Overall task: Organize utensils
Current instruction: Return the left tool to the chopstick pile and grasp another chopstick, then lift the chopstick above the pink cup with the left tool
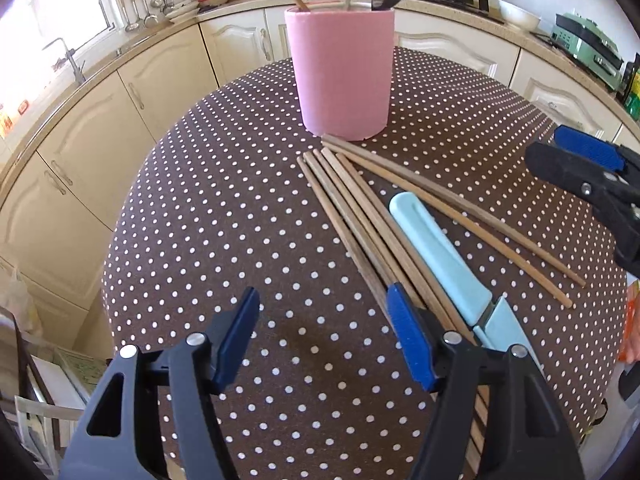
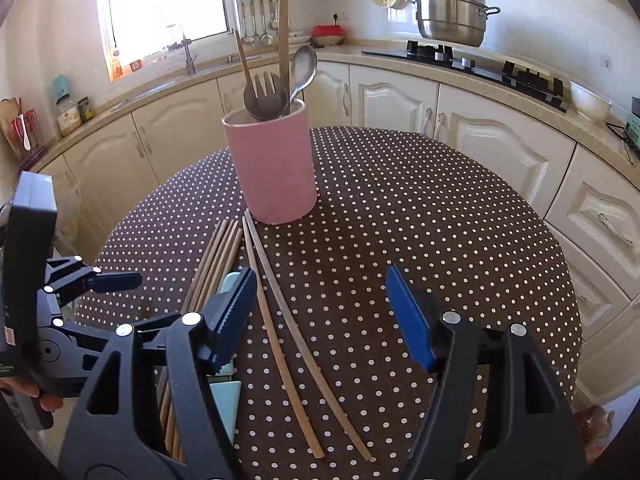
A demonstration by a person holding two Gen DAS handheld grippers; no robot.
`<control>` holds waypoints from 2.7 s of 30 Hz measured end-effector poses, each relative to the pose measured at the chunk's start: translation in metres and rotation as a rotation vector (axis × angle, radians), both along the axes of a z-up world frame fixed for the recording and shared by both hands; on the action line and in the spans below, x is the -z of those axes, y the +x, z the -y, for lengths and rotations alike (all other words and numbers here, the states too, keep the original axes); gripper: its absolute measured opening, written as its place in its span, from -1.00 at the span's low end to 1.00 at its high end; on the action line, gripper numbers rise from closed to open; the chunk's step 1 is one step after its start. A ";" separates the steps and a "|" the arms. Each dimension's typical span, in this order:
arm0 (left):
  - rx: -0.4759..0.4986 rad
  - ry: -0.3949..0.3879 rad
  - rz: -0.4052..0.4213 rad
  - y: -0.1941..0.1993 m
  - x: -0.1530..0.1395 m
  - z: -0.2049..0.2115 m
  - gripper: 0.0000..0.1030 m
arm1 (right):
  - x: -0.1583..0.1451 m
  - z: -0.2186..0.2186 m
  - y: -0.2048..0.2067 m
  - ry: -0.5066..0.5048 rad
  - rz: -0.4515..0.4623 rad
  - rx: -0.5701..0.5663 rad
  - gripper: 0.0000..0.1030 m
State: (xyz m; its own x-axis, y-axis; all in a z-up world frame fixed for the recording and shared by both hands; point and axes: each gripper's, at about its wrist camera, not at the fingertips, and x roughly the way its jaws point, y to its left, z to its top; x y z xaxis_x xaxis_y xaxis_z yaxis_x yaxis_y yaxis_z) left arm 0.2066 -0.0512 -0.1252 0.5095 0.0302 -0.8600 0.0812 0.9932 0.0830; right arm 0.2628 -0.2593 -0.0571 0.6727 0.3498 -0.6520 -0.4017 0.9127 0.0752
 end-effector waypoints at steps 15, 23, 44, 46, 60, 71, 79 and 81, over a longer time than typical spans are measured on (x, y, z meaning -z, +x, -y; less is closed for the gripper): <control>-0.001 -0.058 -0.058 0.025 0.000 0.002 -0.16 | 0.026 -0.031 0.042 -0.197 -0.223 -0.149 0.25; -0.033 -0.102 -0.090 0.045 -0.002 -0.009 -0.60 | 0.039 -0.052 0.058 -0.276 -0.311 -0.223 -0.25; -0.074 -0.256 -0.064 0.078 -0.021 -0.044 -0.89 | 0.030 -0.073 0.068 -0.299 -0.369 -0.286 -0.83; -0.055 -0.267 -0.004 0.069 -0.032 -0.046 -0.89 | 0.021 -0.063 0.061 -0.264 -0.334 -0.287 -0.83; 0.017 -0.369 0.416 0.011 -0.096 -0.056 -0.89 | -0.036 -0.006 0.006 -0.011 -0.114 -0.270 -0.88; 0.036 -0.417 0.637 0.005 -0.125 -0.034 -0.89 | -0.091 -0.002 -0.012 0.193 0.131 -0.220 -0.88; 0.003 -0.451 0.808 0.019 -0.158 -0.039 -0.89 | -0.116 -0.027 0.005 0.346 0.321 -0.164 -0.88; -0.011 -0.447 0.850 0.025 -0.165 -0.041 -0.89 | -0.121 -0.034 0.011 0.368 0.369 -0.147 -0.87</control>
